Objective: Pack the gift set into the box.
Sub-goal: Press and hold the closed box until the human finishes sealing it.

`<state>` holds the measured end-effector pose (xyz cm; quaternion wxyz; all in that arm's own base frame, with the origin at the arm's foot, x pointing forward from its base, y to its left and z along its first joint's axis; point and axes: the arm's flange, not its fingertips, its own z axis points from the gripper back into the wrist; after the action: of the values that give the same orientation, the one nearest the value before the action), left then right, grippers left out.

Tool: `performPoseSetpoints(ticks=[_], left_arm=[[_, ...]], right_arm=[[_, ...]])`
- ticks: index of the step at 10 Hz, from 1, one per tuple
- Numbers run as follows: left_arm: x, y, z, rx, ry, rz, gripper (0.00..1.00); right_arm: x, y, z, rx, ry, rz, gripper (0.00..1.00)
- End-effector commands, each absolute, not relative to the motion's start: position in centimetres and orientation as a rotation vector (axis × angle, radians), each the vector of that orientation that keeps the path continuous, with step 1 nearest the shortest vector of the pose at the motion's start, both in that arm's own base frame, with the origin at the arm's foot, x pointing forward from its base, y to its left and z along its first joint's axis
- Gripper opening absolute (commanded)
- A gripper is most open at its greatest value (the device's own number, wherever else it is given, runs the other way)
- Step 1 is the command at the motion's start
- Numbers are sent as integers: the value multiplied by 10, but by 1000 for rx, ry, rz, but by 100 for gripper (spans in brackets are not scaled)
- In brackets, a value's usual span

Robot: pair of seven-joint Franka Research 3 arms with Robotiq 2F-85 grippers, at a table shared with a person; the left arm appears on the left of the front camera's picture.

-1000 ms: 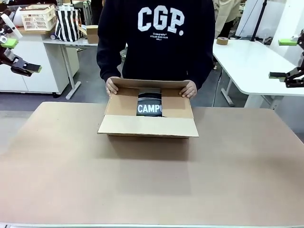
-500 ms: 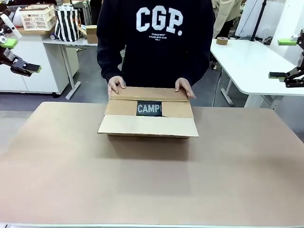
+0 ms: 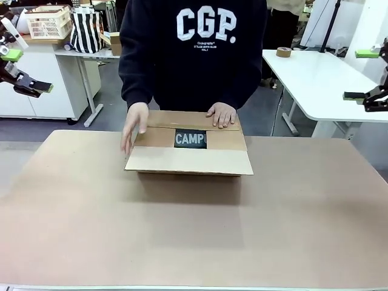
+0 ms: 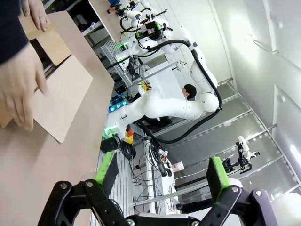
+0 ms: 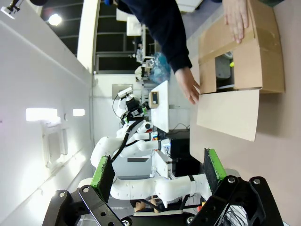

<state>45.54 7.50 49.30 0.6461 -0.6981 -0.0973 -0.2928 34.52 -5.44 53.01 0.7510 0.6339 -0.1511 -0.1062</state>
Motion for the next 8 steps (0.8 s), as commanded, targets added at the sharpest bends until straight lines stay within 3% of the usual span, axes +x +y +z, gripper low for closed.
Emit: performPoseSetpoints(ticks=[1, 8], left_arm=[[452, 84, 493, -1582, -225, -690, 100], [452, 84, 493, -1582, -225, -690, 100]], right_arm=[[348, -53, 530, 1398, -354, -211, 100], [348, -53, 530, 1398, -354, -211, 100]])
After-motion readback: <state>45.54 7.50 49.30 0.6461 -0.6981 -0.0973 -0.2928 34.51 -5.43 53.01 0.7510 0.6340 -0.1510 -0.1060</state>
